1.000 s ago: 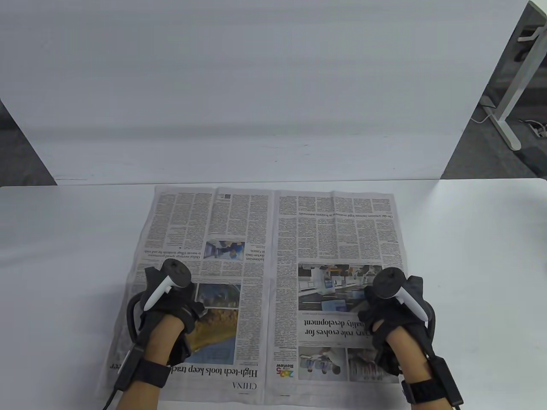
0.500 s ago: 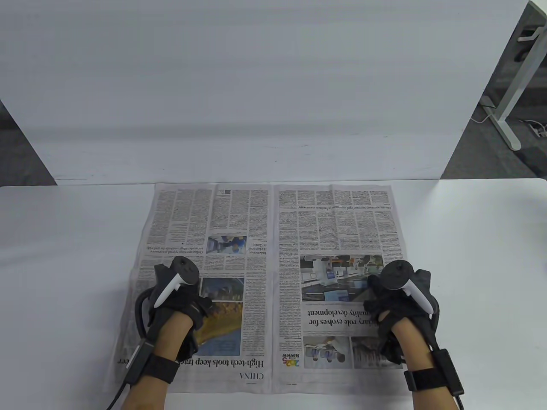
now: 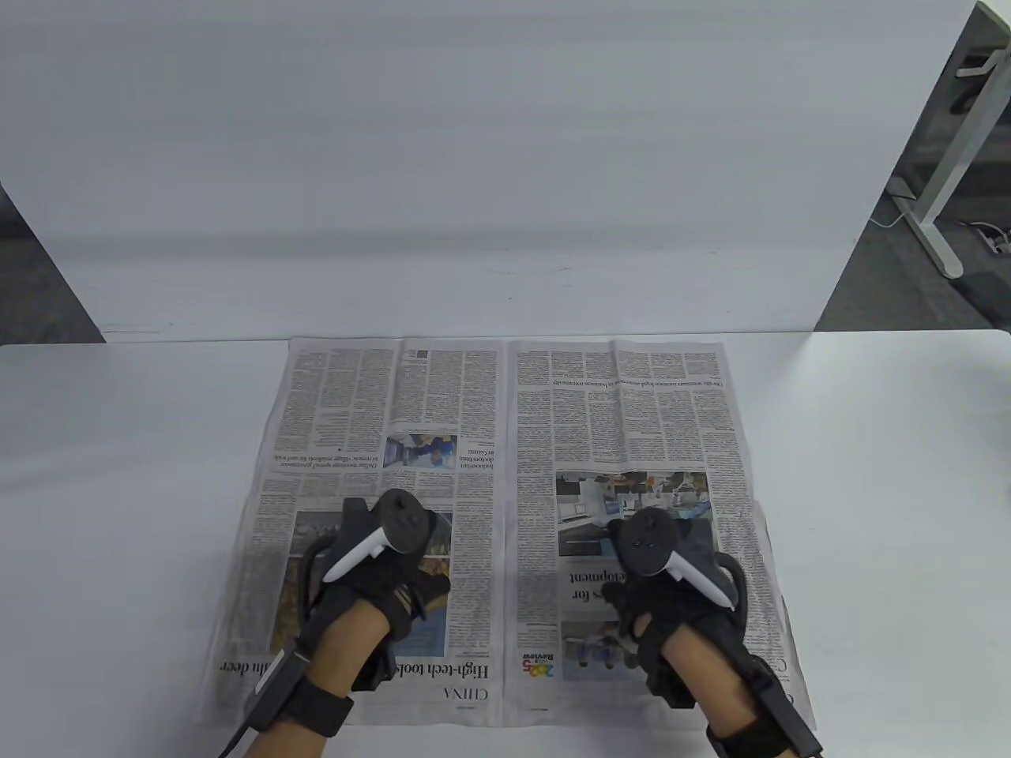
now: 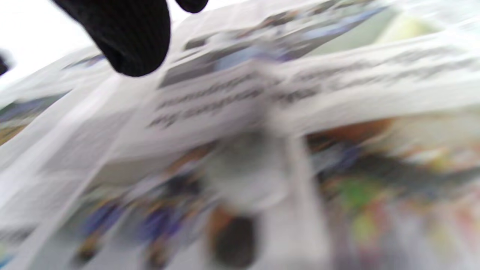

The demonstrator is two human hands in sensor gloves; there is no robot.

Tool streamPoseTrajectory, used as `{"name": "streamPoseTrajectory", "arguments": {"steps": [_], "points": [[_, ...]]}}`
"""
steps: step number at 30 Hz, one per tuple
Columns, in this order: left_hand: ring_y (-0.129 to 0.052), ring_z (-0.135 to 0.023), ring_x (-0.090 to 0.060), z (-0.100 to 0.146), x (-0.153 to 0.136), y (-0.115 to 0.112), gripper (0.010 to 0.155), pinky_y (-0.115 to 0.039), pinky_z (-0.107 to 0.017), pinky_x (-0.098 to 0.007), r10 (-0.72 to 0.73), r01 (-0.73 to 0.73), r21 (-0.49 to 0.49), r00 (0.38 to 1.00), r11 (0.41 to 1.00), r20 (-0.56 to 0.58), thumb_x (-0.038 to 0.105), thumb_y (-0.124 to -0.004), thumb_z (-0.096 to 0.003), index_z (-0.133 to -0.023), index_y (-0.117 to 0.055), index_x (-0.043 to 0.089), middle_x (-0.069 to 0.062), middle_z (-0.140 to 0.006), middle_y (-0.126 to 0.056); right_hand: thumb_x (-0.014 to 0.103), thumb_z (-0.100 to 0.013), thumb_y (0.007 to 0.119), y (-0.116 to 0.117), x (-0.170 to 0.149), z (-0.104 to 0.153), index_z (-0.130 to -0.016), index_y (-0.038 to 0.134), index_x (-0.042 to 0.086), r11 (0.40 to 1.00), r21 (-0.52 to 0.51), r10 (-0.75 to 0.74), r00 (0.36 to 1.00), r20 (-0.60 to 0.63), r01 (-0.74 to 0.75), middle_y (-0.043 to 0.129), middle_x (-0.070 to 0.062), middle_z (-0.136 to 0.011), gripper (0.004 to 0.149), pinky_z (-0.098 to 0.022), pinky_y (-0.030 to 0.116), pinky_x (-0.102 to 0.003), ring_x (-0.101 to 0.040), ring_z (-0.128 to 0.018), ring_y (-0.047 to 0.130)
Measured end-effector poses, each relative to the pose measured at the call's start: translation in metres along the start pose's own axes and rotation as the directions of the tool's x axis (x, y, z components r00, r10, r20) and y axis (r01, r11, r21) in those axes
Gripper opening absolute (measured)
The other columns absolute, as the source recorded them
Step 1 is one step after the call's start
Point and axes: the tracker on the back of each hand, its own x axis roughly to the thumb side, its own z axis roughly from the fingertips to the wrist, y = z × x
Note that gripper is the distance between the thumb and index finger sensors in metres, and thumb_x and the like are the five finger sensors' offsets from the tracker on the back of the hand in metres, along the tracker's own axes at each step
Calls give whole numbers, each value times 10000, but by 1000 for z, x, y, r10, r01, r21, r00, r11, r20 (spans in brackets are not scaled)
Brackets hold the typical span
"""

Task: Unfold folded newspaper and lay flat

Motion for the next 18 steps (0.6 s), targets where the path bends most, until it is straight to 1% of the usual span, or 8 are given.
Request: {"name": "streamPoseTrajectory", "arguments": {"steps": [1,2,4,10,13,15,16,18], "points": [[-111,-964,-662,0,9,-6,886,-353,-693,-766,-33,34,-37,999,999,29,570,-770,-443,-1051,-155,377,-140,-1114,-24,446,-455,812,8,12,1,-1072,323,248,1000,15,25,999,28,-25,152,-172,-1139,811,-598,307,-807,-594,-975,135],[-99,-965,-658,1,15,-9,911,-352,-694,-766,-56,58,-52,998,997,40,584,-767,-441,-1039,-112,379,-136,-1107,-1,457,-454,812,12,18,2,-1072,317,250,999,26,40,998,43,-41,149,-176,-1140,819,-597,310,-810,-596,-975,136],[-87,-962,-660,2,30,-19,943,-350,-693,-772,-135,141,-91,989,986,67,605,-772,-433,-1032,-84,371,-137,-1099,21,478,-446,814,25,33,3,-1071,306,248,996,50,66,994,89,-70,148,-178,-1140,837,-593,314,-816,-597,-975,136],[-54,-949,-660,2,50,-41,1004,-347,-691,-782,-206,230,-230,971,946,123,642,-790,-416,-1021,-41,356,-134,-1075,77,549,-412,839,47,48,6,-1068,263,240,985,142,76,983,170,-101,124,-185,-1135,926,-569,316,-844,-611,-963,120],[-52,-942,-665,1,52,-46,1024,-352,-690,-786,-227,252,-245,966,936,124,649,-797,-409,-1016,-30,348,-136,-1066,91,595,-380,853,54,51,5,-1065,236,247,978,165,96,978,183,-127,80,-170,-1130,986,-565,303,-857,-606,-959,81],[-47,-936,-669,0,53,-51,1037,-348,-681,-796,-238,262,-233,963,937,127,649,-805,-403,-1008,-16,353,-134,-1061,99,630,-360,861,60,52,3,-1066,218,253,968,208,97,975,198,-139,32,-167,-1119,1026,-547,274,-871,-608,-947,53],[-40,-932,-672,-1,54,-53,1044,-346,-676,-799,-248,271,-229,961,935,122,648,-812,-399,-1007,-17,352,-135,-1056,107,638,-351,868,62,53,2,-1064,211,256,966,211,108,974,197,-150,14,-169,-1112,1042,-537,262,-874,-615,-940,44],[-29,-919,-681,-1,55,-56,1055,-345,-665,-807,-266,288,-230,956,930,122,658,-800,-394,-998,6,343,-145,-1042,127,658,-344,867,63,53,1,-1053,157,268,953,239,142,971,193,-187,-16,-168,-1101,1077,-525,253,-879,-614,-926,13]]}}
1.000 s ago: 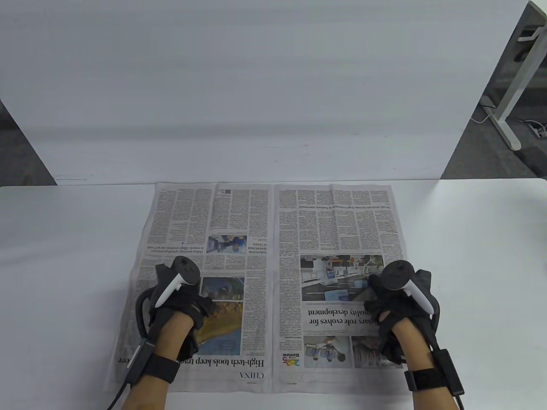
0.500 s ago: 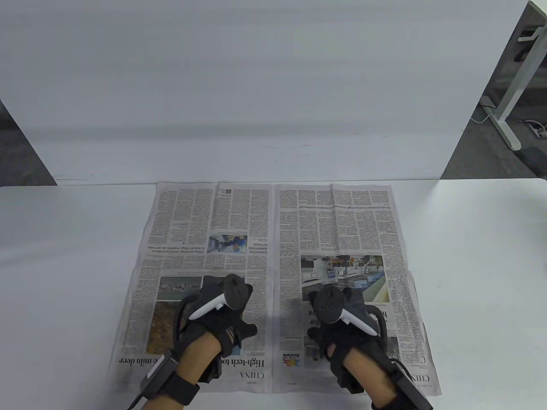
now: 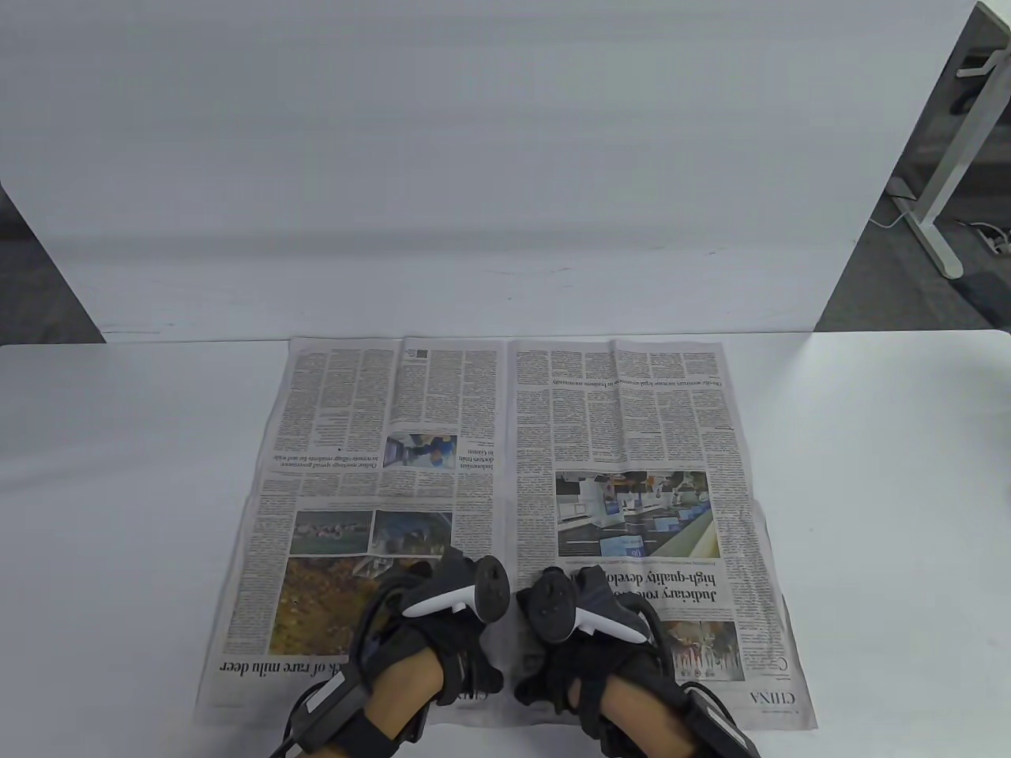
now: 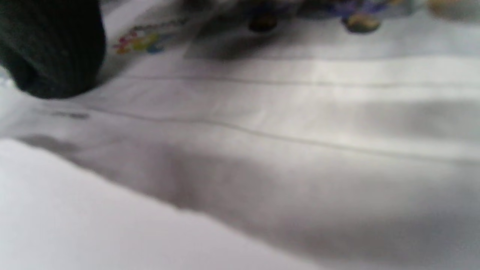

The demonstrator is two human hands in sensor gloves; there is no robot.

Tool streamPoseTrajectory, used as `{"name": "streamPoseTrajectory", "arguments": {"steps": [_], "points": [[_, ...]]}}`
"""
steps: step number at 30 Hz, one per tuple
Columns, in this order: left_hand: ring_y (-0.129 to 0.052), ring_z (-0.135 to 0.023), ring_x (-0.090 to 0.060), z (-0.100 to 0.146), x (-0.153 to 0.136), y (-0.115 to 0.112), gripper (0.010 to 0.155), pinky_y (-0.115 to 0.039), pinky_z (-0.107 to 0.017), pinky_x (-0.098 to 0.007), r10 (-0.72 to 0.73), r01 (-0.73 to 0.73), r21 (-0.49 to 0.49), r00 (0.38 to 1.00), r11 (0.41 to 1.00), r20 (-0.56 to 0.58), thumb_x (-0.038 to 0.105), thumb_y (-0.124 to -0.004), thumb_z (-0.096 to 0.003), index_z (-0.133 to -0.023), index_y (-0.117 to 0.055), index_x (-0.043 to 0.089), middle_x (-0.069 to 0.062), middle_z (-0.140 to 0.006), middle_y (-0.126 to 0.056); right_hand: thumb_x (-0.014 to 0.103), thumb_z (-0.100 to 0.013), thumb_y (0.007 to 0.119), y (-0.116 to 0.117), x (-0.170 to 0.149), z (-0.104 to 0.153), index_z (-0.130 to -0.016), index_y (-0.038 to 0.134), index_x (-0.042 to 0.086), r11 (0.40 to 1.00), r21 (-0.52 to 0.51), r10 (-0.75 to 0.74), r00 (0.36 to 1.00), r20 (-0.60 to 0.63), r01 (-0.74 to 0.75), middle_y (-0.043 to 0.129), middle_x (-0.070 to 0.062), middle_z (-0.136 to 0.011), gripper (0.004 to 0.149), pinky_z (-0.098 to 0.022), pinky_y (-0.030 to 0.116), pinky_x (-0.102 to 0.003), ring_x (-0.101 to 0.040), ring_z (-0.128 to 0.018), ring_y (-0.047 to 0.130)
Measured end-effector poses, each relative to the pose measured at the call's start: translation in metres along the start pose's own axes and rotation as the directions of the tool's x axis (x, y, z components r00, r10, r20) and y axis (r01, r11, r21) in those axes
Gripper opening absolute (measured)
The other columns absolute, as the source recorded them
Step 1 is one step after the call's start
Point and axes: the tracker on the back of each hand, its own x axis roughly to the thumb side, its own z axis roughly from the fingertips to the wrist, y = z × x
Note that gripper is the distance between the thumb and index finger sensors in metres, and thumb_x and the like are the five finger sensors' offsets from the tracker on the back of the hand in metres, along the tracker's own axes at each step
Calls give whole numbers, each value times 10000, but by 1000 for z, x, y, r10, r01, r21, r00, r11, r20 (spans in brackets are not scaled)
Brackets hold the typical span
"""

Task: Unfold folded newspaper and lay flat

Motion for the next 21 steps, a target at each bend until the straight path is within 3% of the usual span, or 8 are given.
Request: {"name": "streamPoseTrajectory", "arguments": {"steps": [15,21], "points": [[34,-921,-629,2,-18,-10,1072,-296,-607,-868,38,-39,31,999,999,34,676,-825,-358,-994,-14,383,-79,-1045,141,703,-312,897,0,-17,1,-1027,105,329,998,56,8,1000,-19,-7,-64,-119,-1081,1130,-427,309,-927,-584,-904,-28],[43,-927,-616,7,-38,-15,1073,-285,-612,-867,42,-43,24,999,999,34,669,-837,-352,-990,-19,398,-61,-1046,142,700,-308,902,0,-44,10,-1022,104,349,998,59,-15,999,-48,18,-76,-121,-1074,1127,-426,305,-926,-577,-900,-38]]}}
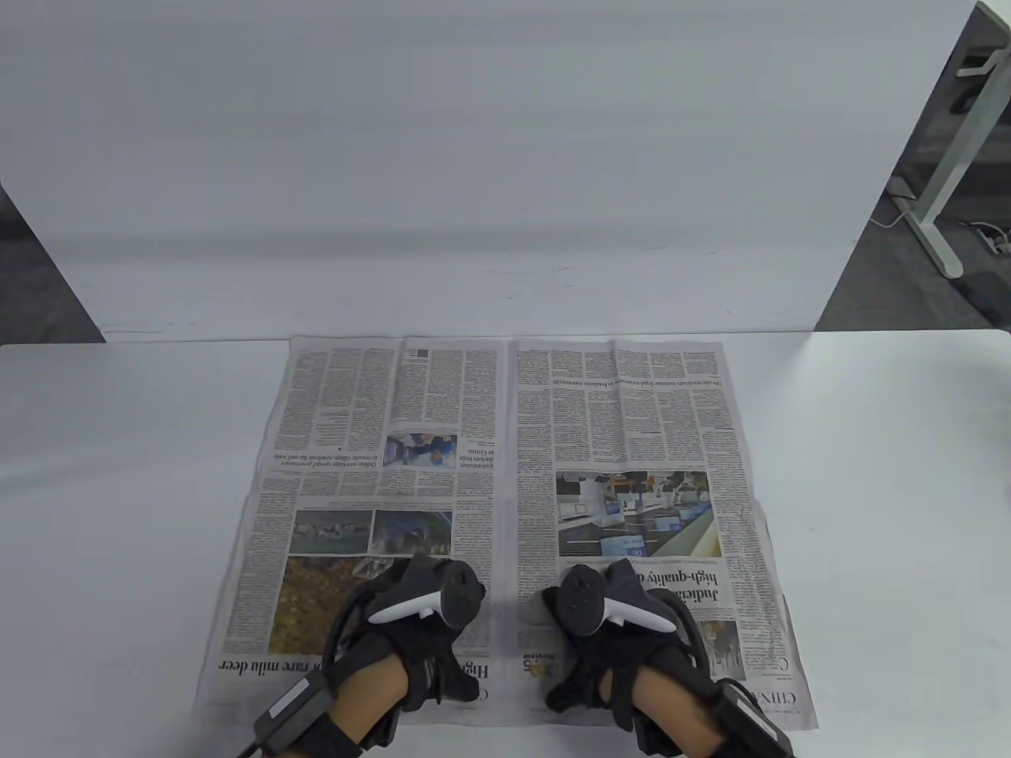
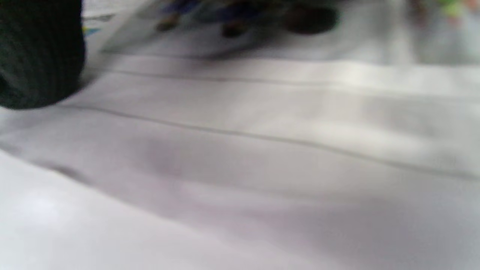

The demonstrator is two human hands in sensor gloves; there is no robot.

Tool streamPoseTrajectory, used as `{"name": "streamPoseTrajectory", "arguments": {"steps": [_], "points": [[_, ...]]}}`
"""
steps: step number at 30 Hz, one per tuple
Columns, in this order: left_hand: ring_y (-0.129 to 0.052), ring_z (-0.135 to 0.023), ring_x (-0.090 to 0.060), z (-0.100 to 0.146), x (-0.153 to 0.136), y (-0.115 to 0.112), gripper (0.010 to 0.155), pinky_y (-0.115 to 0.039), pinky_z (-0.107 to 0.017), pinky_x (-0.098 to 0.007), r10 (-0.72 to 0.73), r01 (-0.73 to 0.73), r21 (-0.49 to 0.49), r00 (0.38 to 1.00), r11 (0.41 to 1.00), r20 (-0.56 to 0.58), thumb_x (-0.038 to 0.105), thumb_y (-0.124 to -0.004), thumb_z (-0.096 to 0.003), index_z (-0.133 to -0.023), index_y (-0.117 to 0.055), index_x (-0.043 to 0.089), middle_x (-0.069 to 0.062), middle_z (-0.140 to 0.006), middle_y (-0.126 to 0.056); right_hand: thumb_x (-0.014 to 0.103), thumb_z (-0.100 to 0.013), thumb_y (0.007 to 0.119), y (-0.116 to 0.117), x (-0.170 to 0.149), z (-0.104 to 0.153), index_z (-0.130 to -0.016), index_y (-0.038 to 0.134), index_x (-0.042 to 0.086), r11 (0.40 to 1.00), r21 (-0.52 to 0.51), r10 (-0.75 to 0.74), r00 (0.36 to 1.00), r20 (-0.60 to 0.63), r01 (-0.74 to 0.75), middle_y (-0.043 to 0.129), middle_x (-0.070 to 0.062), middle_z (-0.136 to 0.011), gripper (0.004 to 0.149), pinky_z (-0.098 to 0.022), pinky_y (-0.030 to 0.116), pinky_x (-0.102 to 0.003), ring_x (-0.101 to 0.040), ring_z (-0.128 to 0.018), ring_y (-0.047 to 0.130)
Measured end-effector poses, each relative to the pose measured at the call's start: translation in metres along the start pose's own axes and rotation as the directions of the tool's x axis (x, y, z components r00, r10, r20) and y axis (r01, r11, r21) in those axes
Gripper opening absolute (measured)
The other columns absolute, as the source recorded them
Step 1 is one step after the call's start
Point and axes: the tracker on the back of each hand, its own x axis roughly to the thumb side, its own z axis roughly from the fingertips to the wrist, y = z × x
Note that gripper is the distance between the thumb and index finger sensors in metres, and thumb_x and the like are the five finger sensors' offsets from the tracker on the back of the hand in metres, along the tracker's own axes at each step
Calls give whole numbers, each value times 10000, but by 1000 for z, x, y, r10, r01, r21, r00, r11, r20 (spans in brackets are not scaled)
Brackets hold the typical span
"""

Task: Unfold folded newspaper and lay flat

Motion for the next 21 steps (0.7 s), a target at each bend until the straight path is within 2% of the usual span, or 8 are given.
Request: {"name": "streamPoseTrajectory", "arguments": {"steps": [21], "points": [[97,-933,-567,35,-131,-22,1072,-221,-622,-867,207,-207,22,964,978,-168,621,-894,-336,-976,-52,447,-6,-1041,151,686,-303,902,4,-119,41,-1017,109,361,997,-23,-72,994,-82,70,-68,-93,-1073,1116,-463,271,-897,-529,-914,-50]]}}
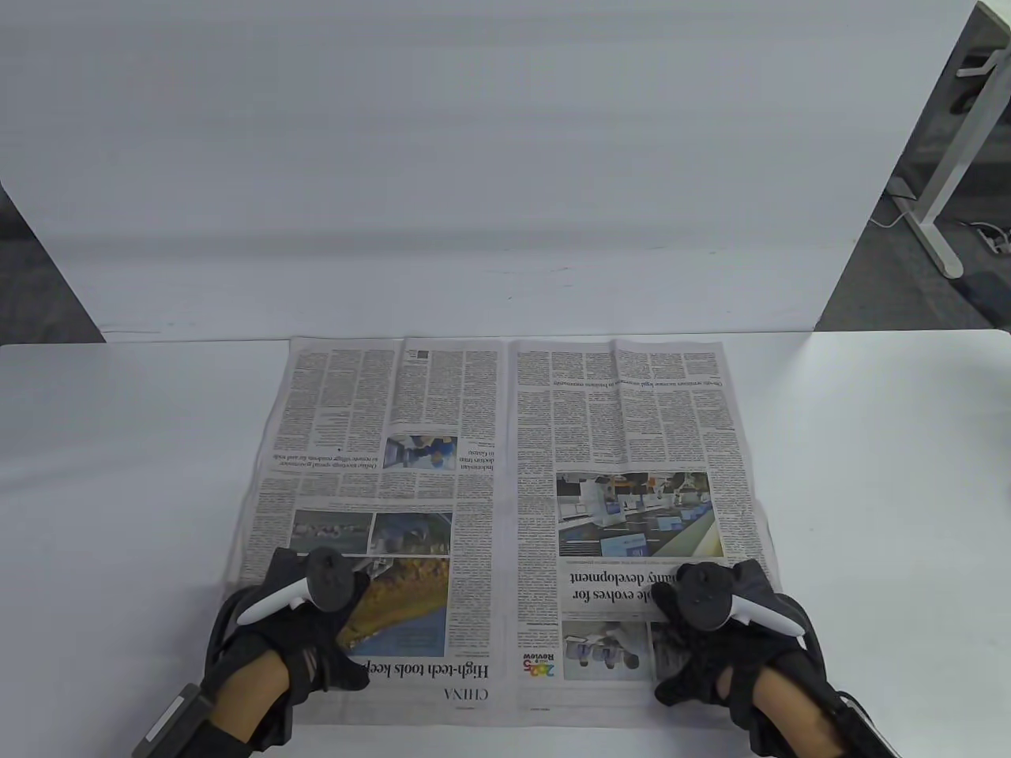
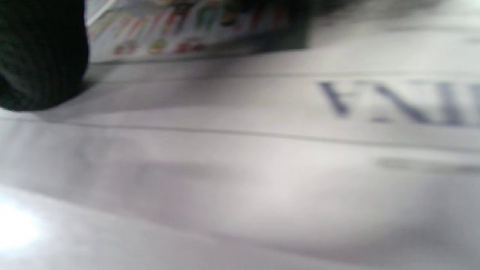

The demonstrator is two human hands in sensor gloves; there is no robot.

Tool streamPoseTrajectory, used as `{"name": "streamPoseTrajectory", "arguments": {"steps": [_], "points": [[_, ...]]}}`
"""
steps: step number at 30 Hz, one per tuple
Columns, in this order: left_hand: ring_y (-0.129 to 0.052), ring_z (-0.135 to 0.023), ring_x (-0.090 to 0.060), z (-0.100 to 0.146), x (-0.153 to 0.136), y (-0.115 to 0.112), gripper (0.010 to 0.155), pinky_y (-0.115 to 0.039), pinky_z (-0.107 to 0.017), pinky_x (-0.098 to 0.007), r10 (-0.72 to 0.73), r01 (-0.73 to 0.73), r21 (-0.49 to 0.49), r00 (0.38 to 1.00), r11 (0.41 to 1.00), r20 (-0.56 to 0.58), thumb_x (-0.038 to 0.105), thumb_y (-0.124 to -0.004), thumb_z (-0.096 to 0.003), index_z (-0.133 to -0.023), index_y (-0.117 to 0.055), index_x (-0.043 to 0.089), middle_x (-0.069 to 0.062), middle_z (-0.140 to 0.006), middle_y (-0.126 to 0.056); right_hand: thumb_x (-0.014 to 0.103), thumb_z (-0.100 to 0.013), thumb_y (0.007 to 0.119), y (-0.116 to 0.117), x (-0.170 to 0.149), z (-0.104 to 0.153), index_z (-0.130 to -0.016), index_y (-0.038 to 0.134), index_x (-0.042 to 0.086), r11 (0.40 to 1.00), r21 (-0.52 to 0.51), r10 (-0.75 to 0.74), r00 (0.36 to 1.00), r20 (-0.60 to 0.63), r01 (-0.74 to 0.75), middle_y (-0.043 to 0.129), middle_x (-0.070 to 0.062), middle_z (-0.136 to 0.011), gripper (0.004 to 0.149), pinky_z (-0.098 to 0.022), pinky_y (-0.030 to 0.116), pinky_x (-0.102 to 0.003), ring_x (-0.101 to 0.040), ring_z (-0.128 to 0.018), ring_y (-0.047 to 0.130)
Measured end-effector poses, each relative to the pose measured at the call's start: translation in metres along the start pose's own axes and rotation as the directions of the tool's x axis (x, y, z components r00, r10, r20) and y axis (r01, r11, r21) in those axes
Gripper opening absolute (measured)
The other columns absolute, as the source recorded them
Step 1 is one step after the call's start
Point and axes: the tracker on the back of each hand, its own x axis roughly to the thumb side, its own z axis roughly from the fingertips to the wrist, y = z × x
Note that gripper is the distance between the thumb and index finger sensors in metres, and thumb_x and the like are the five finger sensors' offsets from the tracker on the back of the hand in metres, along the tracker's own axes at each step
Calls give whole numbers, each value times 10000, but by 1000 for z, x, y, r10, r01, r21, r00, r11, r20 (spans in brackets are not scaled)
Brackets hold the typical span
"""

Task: Unfold folded newspaper and lay flat

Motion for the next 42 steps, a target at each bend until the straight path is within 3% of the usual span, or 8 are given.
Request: {"name": "streamPoseTrajectory", "arguments": {"steps": [7,13,19,23,28,32,34,42], "points": [[103,-935,-561,4,-32,0,1070,-210,-631,-862,60,-59,8,997,998,-56,610,-901,-332,-974,-60,449,0,-1041,149,683,-316,882,2,-44,15,-1014,92,353,1000,1,-28,999,-25,28,-81,-102,-1062,1106,-518,226,-834,-503,-914,-69],[103,-933,-575,5,-32,2,1057,-208,-650,-849,53,-54,-17,996,998,-74,603,-886,-354,-971,-45,438,-16,-1037,159,682,-328,876,0,-48,17,-1007,67,357,999,34,-17,999,-46,19,-103,-100,-1053,1105,-517,227,-857,-493,-916,-88],[-214,-1030,-583,7,-23,50,799,-352,-704,-755,177,-182,-17,974,983,-140,467,-837,-433,-1062,-362,335,-94,-1147,-194,577,-394,867,-46,-40,14,-1072,400,210,979,79,-181,979,-91,188,190,-178,-1132,902,-546,319,-850,-582,-963,131],[-232,-1033,-575,2,-16,70,721,-434,-703,-722,233,-210,143,958,967,-166,410,-774,-459,-1064,-391,328,-107,-1147,-207,429,-454,777,-77,-36,6,-1008,656,90,905,-270,-367,924,-107,329,464,-282,-1109,661,-581,370,-809,-605,-972,355],[-179,-1031,-564,-15,-19,61,700,-394,-710,-727,207,-170,182,956,968,-208,409,-744,-464,-1060,-384,337,-93,-1138,-158,400,-456,741,-67,-42,-11,-1005,647,110,879,-417,-320,935,-154,232,437,-217,-1121,628,-598,354,-797,-566,-988,328],[-156,-1013,-565,-20,-29,50,712,-422,-704,-712,241,-215,150,952,965,-187,417,-724,-467,-1051,-325,340,-110,-1119,-115,427,-453,743,-58,-47,-14,-985,661,99,902,-375,-287,945,-158,211,502,-232,-1089,631,-593,377,-784,-557,-972,418],[-224,-1010,-587,-15,-32,51,678,-473,-688,-710,262,-231,187,951,955,-163,405,-729,-462,-1057,-419,307,-138,-1130,-199,441,-454,739,-58,-47,-10,-975,683,86,905,-355,-309,937,-164,237,520,-243,-1079,633,-590,377,-782,-558,-966,426],[-521,-969,-592,9,-28,52,562,-630,-644,-659,268,-254,85,932,963,-244,379,-729,-468,-1003,-689,211,-225,-1057,-538,444,-470,736,-56,-45,12,-949,727,73,939,-185,-332,908,-255,291,552,-246,-1048,606,-586,409,-776,-551,-959,439]]}}
